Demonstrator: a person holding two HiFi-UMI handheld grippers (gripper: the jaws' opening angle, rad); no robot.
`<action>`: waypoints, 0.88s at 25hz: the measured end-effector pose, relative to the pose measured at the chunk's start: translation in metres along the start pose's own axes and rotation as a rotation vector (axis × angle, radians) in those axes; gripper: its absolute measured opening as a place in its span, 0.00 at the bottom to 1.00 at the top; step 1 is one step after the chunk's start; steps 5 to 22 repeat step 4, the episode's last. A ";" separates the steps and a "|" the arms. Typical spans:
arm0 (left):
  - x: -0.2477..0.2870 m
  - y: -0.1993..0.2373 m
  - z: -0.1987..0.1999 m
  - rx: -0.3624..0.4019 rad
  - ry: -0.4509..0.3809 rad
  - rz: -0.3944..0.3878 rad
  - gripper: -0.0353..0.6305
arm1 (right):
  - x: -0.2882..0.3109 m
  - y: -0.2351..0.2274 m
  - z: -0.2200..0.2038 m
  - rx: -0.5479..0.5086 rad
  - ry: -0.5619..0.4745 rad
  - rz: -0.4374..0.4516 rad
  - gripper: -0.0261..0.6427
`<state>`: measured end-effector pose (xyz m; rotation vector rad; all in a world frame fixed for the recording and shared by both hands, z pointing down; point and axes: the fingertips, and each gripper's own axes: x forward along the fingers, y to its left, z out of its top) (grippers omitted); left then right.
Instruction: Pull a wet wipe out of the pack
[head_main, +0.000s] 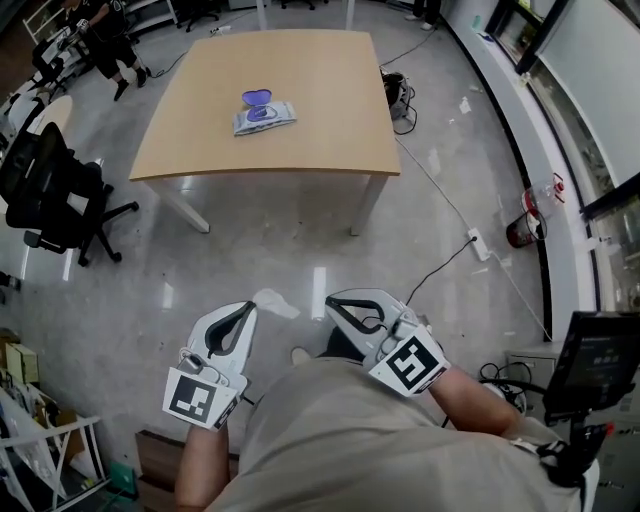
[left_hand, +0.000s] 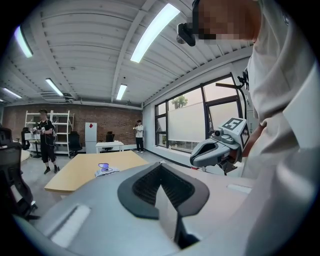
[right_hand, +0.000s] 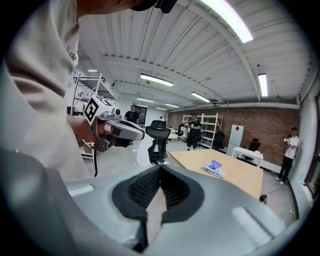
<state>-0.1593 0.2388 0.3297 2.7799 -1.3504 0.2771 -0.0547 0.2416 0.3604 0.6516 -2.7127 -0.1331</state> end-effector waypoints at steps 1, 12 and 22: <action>0.009 0.003 0.001 -0.006 0.001 -0.006 0.06 | 0.001 -0.010 -0.001 -0.003 -0.007 -0.002 0.04; 0.042 0.012 0.003 -0.027 0.003 -0.033 0.06 | 0.004 -0.044 -0.003 -0.010 -0.030 -0.020 0.04; 0.042 0.012 0.003 -0.027 0.003 -0.033 0.06 | 0.004 -0.044 -0.003 -0.010 -0.030 -0.020 0.04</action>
